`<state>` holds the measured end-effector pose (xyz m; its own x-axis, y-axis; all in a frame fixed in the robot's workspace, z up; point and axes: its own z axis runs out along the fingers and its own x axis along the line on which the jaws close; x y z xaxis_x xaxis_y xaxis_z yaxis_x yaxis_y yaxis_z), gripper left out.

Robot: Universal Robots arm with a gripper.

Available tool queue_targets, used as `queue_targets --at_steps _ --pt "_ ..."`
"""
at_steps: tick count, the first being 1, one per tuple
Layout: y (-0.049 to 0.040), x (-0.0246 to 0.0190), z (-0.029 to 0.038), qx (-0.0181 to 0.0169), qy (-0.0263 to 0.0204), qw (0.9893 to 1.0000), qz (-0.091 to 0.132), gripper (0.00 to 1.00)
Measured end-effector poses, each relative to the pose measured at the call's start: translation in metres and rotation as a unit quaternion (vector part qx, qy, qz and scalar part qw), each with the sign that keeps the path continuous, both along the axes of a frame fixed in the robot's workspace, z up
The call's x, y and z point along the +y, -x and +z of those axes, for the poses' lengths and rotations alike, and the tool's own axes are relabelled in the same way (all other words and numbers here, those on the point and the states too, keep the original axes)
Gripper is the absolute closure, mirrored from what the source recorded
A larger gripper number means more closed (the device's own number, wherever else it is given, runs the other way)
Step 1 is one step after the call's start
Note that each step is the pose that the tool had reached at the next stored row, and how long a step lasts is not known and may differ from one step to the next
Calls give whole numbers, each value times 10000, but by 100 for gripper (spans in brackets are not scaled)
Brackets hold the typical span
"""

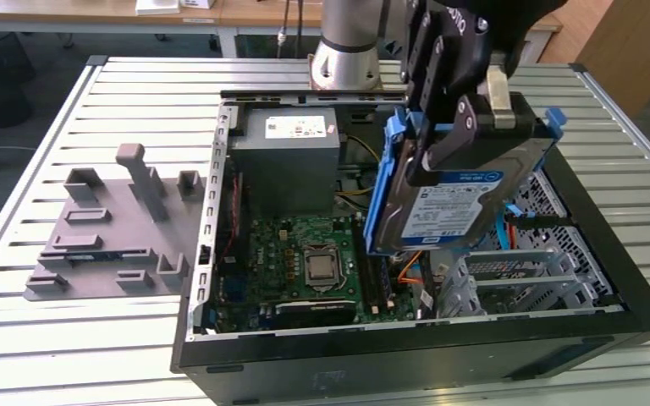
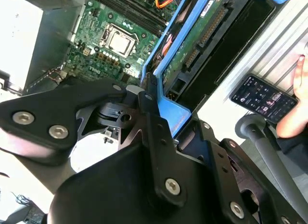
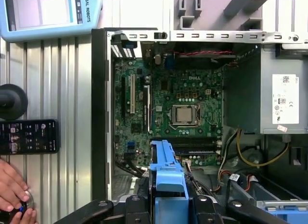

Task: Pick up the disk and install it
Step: 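Insert the disk into the insertion slot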

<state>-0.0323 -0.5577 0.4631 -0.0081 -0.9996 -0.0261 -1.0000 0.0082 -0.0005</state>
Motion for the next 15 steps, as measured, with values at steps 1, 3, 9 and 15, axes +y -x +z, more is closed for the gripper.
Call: queue_targets --at_steps 1,3,9,15 --pt "-25 -2 -4 0 0 10000 0 64" --pt "-92 -4 -11 0 1 10000 -1 64" --pt "-161 -69 -42 0 0 10000 0 64" --pt "-271 -90 -64 0 1 10000 0 64"
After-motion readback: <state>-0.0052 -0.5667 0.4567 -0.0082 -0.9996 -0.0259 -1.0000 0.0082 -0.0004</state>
